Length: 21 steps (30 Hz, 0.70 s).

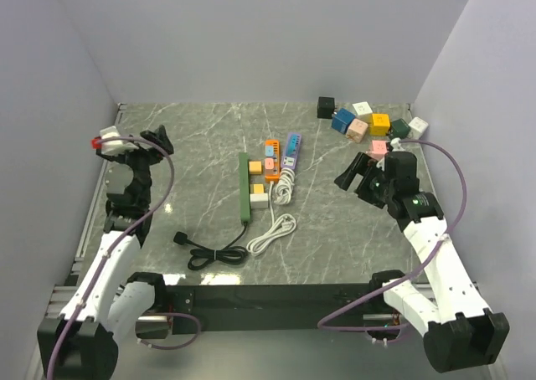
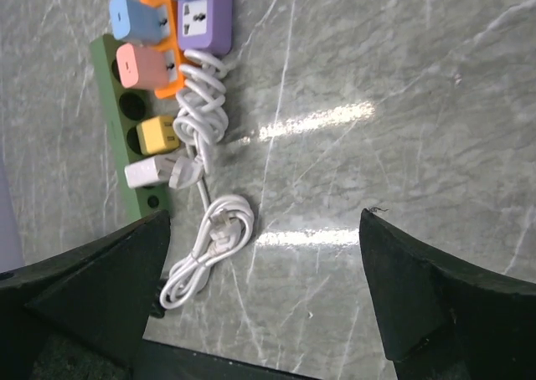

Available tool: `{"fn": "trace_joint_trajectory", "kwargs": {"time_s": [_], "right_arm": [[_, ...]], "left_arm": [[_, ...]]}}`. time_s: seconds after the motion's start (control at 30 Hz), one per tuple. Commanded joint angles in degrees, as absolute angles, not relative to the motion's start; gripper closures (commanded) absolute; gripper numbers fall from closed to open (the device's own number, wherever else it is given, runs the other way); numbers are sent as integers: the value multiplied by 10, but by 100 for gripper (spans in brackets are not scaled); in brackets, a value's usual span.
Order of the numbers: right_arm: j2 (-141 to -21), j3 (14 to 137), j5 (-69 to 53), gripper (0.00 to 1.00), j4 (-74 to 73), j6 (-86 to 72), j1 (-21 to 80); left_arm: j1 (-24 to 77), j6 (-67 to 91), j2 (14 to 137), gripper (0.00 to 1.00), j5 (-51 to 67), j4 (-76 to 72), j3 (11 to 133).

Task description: Pull the plug off the socket

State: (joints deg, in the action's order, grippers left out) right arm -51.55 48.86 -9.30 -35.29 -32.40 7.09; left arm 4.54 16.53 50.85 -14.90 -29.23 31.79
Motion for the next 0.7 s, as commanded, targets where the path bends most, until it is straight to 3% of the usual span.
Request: {"fn": "trace_joint_trajectory", "kwargs": {"time_s": [0.0, 0.1, 0.2, 0.4, 0.67], "right_arm": [[-530, 503, -135, 0, -338, -314, 69], [-571, 531, -163, 0, -317, -314, 78], [-622, 568, -119, 0, -302, -334, 104], [-817, 756, 27, 0, -381, -351, 213], [-1042, 963, 96, 5, -441, -394, 280]], "left_arm": [[46, 278, 490, 1, -131, -127, 358], [44, 317, 505, 1, -83, 15, 423], [44, 344, 510, 1, -14, 67, 467], [45, 395, 469, 1, 95, 68, 451], [49, 406, 419, 1, 181, 104, 435]]}}
